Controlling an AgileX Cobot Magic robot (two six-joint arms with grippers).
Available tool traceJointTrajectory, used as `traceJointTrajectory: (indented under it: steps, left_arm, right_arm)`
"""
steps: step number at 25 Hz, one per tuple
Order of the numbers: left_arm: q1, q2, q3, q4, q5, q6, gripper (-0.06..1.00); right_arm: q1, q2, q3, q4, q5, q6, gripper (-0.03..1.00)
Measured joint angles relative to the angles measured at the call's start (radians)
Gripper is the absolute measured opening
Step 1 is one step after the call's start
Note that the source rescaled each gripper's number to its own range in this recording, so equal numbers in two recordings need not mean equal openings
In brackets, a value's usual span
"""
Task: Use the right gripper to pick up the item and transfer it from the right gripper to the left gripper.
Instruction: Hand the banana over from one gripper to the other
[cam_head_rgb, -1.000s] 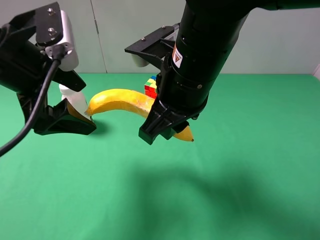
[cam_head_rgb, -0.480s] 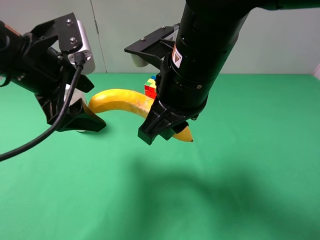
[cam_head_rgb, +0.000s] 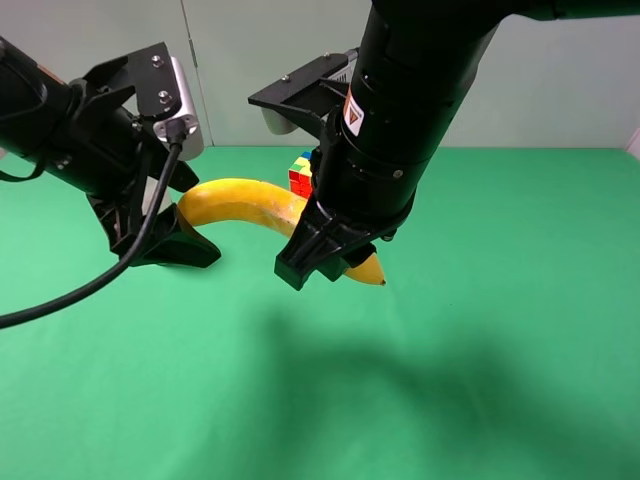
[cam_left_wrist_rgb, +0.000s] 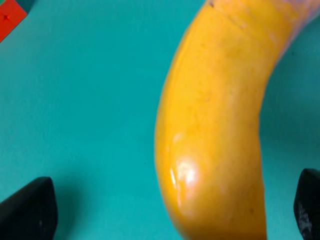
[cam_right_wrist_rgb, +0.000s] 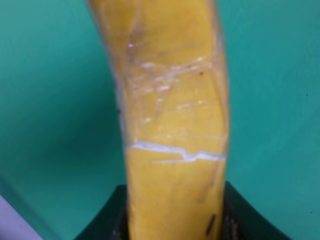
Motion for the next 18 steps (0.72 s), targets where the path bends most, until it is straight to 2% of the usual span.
traceJointTrajectory:
  steps: [4, 13, 18]
  left_arm:
    - [-0.002, 0.002, 0.000, 0.000, -0.003, 0.021, 0.72]
    - [-0.097, 0.003, 0.000, 0.002, -0.051, 0.127, 0.20]
    - [-0.100, 0.003, 0.000, 0.003, -0.080, 0.126, 0.13]
  right_arm:
    - [0.000, 0.000, 0.000, 0.000, 0.000, 0.000, 0.00]
    - [0.000, 0.000, 0.000, 0.004, 0.009, -0.003, 0.00]
    - [0.000, 0.000, 0.000, 0.007, 0.009, 0.000, 0.00]
